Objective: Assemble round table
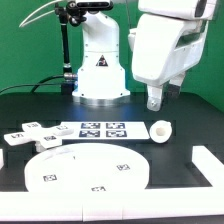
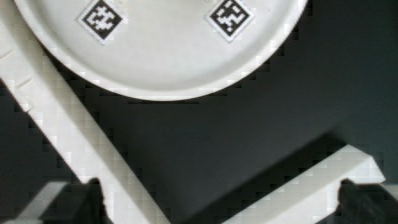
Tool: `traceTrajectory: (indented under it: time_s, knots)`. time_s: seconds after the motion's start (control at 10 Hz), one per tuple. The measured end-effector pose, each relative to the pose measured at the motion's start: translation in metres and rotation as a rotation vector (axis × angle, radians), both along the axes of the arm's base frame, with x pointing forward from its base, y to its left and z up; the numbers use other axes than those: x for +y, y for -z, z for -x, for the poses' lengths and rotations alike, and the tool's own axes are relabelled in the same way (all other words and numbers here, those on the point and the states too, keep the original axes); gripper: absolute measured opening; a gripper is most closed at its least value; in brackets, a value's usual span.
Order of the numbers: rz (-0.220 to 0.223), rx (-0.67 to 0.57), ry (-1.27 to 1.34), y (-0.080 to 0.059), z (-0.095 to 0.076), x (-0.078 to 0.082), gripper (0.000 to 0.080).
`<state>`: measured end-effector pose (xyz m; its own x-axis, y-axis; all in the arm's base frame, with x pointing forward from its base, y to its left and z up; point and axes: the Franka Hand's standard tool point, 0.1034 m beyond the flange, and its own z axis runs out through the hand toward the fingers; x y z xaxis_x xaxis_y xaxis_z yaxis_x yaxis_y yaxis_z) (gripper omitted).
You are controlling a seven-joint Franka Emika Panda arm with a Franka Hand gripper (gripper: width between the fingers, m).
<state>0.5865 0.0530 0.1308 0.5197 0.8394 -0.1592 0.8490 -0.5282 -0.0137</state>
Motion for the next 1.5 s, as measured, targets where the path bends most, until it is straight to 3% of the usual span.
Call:
traceTrajectory:
  time_s: [0.5, 0.8, 1.0, 1.2, 1.4, 1.5]
  knots:
    - [-0.007, -0.002, -0.016, 0.003, 0.001, -0.005, 0.0649]
    - [-0.038, -0.045, -0.141, 0.029, 0.010, -0.059, 0.0649]
    - [-0.042, -0.035, -0.170, 0.035, 0.012, -0.081, 0.0649]
    - [-0.041, -0.015, -0.166, 0.031, 0.010, -0.064, 0.0649]
    - [-0.046, -0.019, -0.191, 0.035, 0.011, -0.071, 0.0649]
    - [-0.058, -0.032, -0.231, 0.048, 0.016, -0.084, 0.0649]
